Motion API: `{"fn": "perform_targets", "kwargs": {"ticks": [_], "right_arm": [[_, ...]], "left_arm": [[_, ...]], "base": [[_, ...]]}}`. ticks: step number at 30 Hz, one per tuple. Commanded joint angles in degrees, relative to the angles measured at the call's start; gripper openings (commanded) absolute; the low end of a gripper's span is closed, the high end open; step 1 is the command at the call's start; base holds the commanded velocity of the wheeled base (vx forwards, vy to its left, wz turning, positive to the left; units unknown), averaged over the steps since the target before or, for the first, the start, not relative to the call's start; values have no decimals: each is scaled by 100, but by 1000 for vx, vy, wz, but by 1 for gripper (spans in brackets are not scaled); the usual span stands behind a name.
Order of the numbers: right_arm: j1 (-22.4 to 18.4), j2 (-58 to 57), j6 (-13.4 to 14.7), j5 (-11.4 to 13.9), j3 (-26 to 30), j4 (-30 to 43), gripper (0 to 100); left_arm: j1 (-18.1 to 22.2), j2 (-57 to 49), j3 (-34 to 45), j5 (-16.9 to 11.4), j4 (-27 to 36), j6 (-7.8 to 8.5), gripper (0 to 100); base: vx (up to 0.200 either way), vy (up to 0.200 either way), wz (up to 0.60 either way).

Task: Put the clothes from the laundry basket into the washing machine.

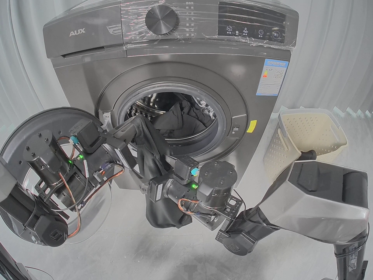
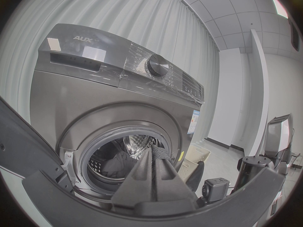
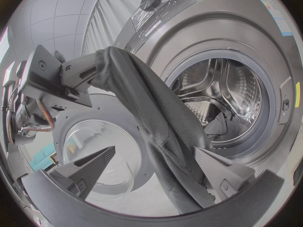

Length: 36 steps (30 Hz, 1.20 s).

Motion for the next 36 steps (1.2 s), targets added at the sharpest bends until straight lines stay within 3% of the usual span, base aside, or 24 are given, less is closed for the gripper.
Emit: {"fn": "perform_targets", "kwargs": {"ticks": [1,10,14,17,18,22,26,36], "right_arm": [[-11,242,-14,-36,-210,-33,0],[33,145,-49,-54,-183,-94,0],[86,-163,-58,-98,160,-94,0],[148,-584,-75,-133,731,-94,0],[148,-690,-102,-142,854,-103,0],[77,-1138,-286,-133,1399,-112,0],[25,-1455,-304,-142,1680,-112,0],[16,-1841,-269,-72,1900,-112,0]], "left_arm": [[-1,16,10,-1,-3,-8,0],[17,60,10,-1,-3,-43,0],[26,77,2,8,-3,-61,0],[35,60,28,-27,-3,-52,0],[35,25,54,-45,-3,-78,100],[26,25,63,-19,-3,-237,100],[316,77,28,-36,-3,-342,100],[834,701,160,-203,-3,-342,100]], "base": [[0,0,0],[0,0,0],[0,0,0],[0,0,0],[0,0,0],[0,0,0],[0,0,0],[0,0,0]]}}
